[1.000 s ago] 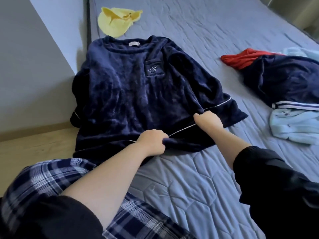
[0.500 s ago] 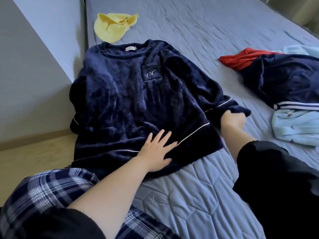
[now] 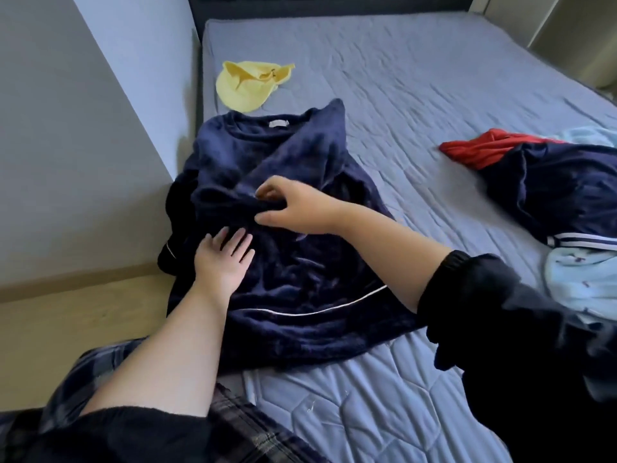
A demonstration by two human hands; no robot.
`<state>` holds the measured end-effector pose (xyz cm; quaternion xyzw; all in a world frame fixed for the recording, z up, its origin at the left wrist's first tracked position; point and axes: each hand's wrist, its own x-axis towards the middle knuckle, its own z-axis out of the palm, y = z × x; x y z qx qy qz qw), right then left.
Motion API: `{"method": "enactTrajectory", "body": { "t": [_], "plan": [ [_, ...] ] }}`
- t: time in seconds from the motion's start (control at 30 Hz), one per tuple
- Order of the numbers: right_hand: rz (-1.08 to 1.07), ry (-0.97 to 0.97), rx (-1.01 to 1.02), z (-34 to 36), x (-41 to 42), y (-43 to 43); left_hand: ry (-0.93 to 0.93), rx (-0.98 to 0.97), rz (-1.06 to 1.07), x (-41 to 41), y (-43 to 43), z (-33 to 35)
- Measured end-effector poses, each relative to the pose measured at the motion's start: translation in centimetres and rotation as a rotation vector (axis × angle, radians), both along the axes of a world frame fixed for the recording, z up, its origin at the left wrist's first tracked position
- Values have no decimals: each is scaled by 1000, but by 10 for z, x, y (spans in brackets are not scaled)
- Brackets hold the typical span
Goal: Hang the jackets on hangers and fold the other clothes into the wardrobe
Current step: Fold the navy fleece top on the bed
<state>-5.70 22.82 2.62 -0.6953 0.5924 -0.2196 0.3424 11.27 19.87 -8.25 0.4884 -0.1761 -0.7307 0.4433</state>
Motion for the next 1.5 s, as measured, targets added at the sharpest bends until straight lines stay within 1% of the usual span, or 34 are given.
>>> {"method": "enactTrajectory", "body": {
  "t": [0.03,0.07,0.17,0.23,0.27,0.37,0.4,0.43,0.47,0.53,0.57,0.63,0.7,0.73,0.77,0.83,0.87,0.9,0.93,1.0,1.03,1.1,1.13,1.17,1.2,1.23,1.27,1.3,1.33,1.37,1.4,1.43,1.47,1.5],
  "plan": [
    [16,-6,135,-10,5,0,-34,33,61,4,-1,-1],
    [-28,-24,186,-20,7,0,-35,78,119,6,1,0],
    [-282,-12,163,-50,-3,-1,60,75,140,-2,8,8],
    [-431,-15,235,-73,-12,1,26,100,103,-6,7,14],
    [-501,-55,289,-83,-14,3,-10,109,94,-7,5,17],
    [-658,-253,437,-104,-12,6,-267,70,26,-4,-3,19],
    [-697,-335,461,-106,-10,5,-298,84,-22,-5,0,24],
    [-732,-445,481,-107,-9,2,-267,116,-64,-6,3,26],
    [-757,-604,513,-106,-7,-2,-217,143,-92,-6,7,29],
    [-797,-917,545,-101,-5,-10,-116,121,-144,-4,15,39],
    [-812,-1010,533,-96,-5,-13,-84,103,-177,-2,17,43],
    [-821,-1108,438,-82,-9,-20,16,59,-243,7,17,50],
    [-808,-1176,338,-75,-13,-22,17,31,-264,15,15,54],
    [-803,-1165,342,-75,-13,-21,-44,38,-263,19,12,53],
    [-790,-1108,391,-81,-12,-17,-111,52,-243,23,12,52],
    [-747,-926,572,-101,-6,-4,-217,100,-214,28,9,44],
    [-725,-876,659,-109,-2,3,-284,133,-210,30,10,40],
    [-712,-872,725,-116,0,9,-360,151,-231,32,12,37],
    [-711,-906,753,-119,1,12,-441,151,-300,34,12,34],
    [-703,-1014,758,-117,4,15,-664,58,-491,36,15,30],
    [-702,-1047,754,-114,5,15,-739,5,-534,36,18,31],
    [-746,-1024,738,-109,5,11,-800,-34,-515,36,20,29],
    [-775,-993,717,-106,5,8,-745,-23,-468,36,17,30],
    [-801,-950,686,-105,6,6,-679,0,-416,39,15,33],
    [-814,-912,653,-107,7,3,-672,18,-377,41,12,35],
    [-826,-858,613,-108,9,1,-740,12,-340,44,7,35],
    [-830,-749,579,-114,11,0,-887,2,-327,48,3,31],
    [-818,-590,560,-122,12,1,-1056,-14,-319,53,2,26],
    [-790,-448,542,-126,15,5,-1181,-26,-329,56,5,21],
    [-748,-376,532,-128,17,8,-1240,-36,-355,57,7,17],
    [-710,-400,535,-129,19,10,-1268,-55,-385,58,9,12],
    [-700,-511,564,-129,19,11,-1317,-88,-398,59,11,8],
    [-727,-687,589,-129,18,10,-1391,-164,-382,60,12,5],
    [-791,-867,586,-132,15,6,-1484,-301,-357,59,13,5]
  ]
}}
